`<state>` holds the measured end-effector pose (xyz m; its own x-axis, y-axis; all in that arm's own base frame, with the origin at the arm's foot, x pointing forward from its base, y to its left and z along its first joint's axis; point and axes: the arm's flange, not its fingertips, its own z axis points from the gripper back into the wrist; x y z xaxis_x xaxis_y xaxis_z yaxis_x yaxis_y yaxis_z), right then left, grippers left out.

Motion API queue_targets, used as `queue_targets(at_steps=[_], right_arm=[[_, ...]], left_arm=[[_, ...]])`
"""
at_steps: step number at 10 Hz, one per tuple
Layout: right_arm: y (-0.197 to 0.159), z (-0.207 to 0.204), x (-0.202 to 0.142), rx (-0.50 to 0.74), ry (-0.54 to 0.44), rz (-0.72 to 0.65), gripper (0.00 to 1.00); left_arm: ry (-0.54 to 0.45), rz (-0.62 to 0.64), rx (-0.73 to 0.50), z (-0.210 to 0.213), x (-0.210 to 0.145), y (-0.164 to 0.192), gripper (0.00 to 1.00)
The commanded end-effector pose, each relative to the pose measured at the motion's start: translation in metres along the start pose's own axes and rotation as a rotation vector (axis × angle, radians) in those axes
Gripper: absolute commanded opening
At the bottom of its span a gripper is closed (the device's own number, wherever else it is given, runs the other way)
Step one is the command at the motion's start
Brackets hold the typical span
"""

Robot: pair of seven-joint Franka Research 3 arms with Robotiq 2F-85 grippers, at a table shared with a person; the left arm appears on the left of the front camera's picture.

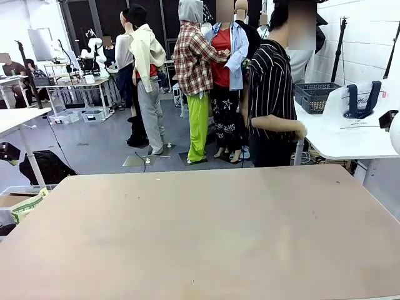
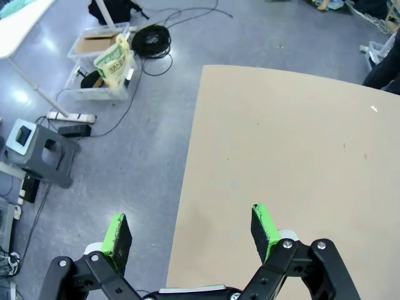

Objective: Transfer purchased items from the store into the shopping bag.
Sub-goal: Open the Reusable shopping bag in the center of the table.

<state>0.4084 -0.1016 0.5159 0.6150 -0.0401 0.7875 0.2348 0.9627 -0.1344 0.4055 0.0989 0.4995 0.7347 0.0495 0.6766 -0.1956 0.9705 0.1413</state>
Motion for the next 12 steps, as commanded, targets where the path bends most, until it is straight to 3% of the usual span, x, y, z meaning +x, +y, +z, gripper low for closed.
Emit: queue_targets(at_steps=[1, 12], right_arm=[[-0.0003, 0.0078, 0.0029, -0.005, -0.013, 0.025, 1.0], [-0.0003, 0.0078, 0.0029, -0.005, -0.013, 0.025, 1.0]], left_arm=[[0.019, 0.0, 0.015, -0.0047, -0.004, 0.0117, 1.0], [0.019, 0.0, 0.015, -0.0047, -0.004, 0.0117, 1.0]])
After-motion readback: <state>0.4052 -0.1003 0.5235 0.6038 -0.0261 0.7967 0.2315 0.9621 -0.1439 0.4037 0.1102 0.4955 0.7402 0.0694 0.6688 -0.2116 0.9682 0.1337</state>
